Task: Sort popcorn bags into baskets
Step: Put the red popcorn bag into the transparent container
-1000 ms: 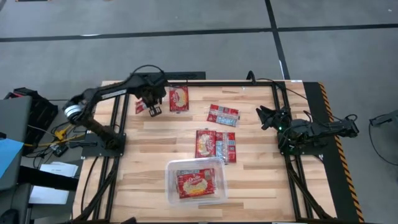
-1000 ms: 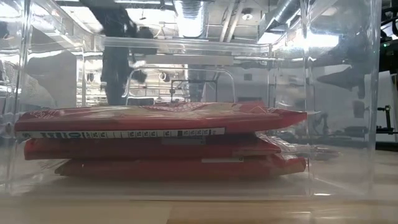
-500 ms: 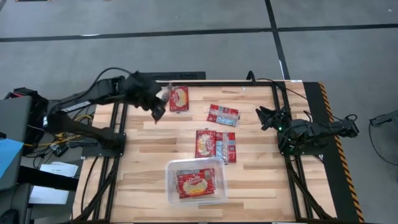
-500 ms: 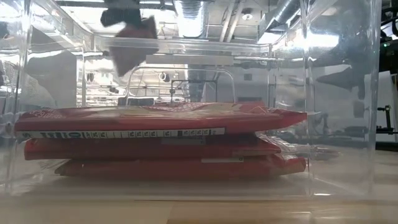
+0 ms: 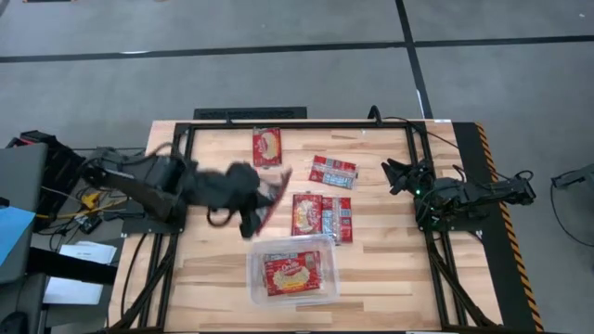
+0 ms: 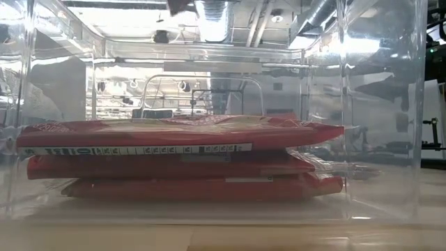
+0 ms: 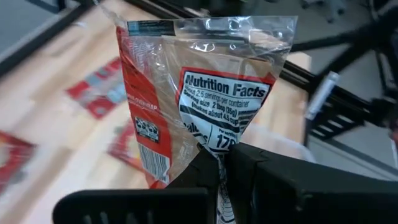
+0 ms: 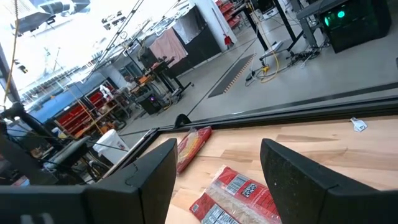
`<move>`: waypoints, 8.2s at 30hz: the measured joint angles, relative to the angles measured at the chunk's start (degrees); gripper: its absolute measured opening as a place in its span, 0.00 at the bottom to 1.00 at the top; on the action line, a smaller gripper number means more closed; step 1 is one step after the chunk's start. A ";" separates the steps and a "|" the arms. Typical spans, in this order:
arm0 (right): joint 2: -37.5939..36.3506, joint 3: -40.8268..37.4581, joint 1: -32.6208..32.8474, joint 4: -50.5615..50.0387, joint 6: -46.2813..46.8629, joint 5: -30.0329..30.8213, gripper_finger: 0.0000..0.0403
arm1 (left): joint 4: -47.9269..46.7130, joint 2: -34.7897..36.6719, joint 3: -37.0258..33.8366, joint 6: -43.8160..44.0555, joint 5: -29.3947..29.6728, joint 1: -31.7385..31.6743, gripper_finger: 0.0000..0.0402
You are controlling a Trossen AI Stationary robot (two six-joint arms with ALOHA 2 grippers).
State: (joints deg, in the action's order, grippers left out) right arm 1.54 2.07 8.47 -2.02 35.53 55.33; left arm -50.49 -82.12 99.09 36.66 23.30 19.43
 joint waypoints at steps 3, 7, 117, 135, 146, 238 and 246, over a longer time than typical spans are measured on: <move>0.00 0.00 0.00 -0.02 0.00 0.00 0.63 | 0.03 -4.69 3.29 2.75 1.99 4.48 0.00; 0.00 0.00 0.00 -0.04 -0.05 0.00 0.63 | -0.22 -11.53 6.90 4.64 2.51 8.66 0.00; 0.07 0.00 -13.81 0.20 -2.18 0.28 0.63 | 39.74 -14.52 -45.78 -8.20 -21.61 -61.39 0.55; 0.04 0.00 -17.27 0.11 -1.05 0.17 0.63 | 51.78 -21.14 -50.02 1.19 -27.83 -61.33 0.54; 0.05 0.00 -17.25 0.02 -1.04 0.17 0.63 | 52.20 -22.82 -50.01 1.84 -28.60 -61.02 0.04; 1.75 0.00 -17.22 0.07 -4.05 -1.38 0.63 | 24.04 -14.52 -22.23 -15.83 -48.13 -10.81 0.00; 1.93 0.00 -17.22 0.08 -4.06 -1.42 0.63 | 24.29 -14.70 -22.25 -14.99 -48.15 -10.81 0.02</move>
State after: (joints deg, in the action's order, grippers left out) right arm 3.47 2.07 -8.75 -1.94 31.47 53.91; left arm -26.20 -96.82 76.84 21.67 -24.85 8.63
